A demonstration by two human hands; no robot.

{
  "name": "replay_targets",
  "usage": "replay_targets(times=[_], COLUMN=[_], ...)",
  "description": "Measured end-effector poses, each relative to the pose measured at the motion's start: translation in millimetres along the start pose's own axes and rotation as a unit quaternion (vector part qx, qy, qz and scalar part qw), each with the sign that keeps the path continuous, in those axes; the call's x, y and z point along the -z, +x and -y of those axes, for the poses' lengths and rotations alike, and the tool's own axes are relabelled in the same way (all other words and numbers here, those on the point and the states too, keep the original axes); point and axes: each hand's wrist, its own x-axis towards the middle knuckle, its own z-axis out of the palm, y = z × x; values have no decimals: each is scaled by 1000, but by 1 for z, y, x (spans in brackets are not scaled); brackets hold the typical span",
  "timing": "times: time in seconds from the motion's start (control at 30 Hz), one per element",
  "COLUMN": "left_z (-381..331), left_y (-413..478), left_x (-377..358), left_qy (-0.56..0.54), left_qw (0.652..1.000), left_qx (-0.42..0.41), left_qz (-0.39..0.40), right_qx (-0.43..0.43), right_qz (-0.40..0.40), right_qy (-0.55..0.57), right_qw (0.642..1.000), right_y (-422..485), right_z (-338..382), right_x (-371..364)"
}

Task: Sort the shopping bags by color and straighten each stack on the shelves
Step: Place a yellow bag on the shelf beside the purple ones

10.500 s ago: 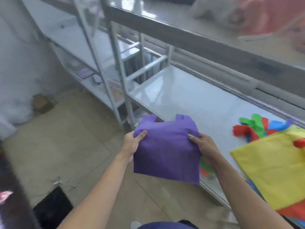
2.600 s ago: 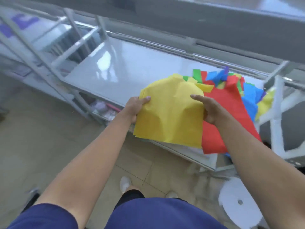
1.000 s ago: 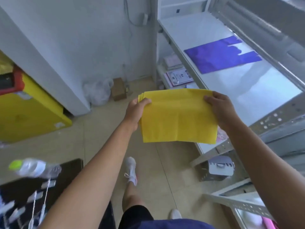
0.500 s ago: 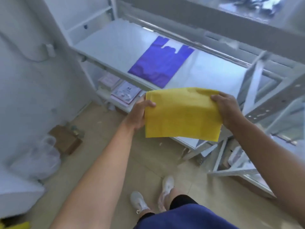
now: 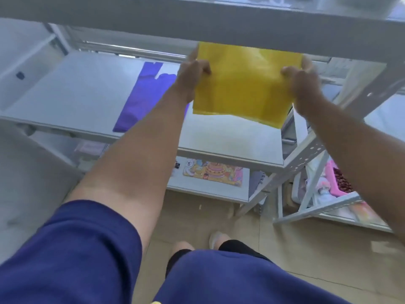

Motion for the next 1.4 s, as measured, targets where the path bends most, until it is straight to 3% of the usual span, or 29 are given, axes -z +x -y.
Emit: replay_targets(times=[0.13,0.23,0.37,0.6,0.77,0.93,1.23,1.4], left_z=[55,108,170,177,170,153,109,142], left_y=[36,37,45,59,54,26,-117,-192], left_x=[3,2,-1,-7,-9,-8,-40,-85], left_qy=[26,76,109,203,241,391,488,460], left_qw=[1000,996,992,978,970,920,823,815], left_qx=[6,40,59,39,35,-20,-260,-262], left_qz=[10,0,-3,-18,-1,-11,132,235], right_qx=[-9,-99,-175,-82,-87,-40,100,95], right_qz=[8,31,53,37,54,72,24,-26], right_qy=[5,-2,-111,-151,-224,-349,-374,-379], right_qw=[1000,995,977,984,969,934,922,920], right_y=[15,30,31,28,18,-14,-140,-206], right_z=[-57,-115,-169,-183,-175,-143,-96,-102], right_x=[-20,-38,-52,-54,-52,-50,8,84])
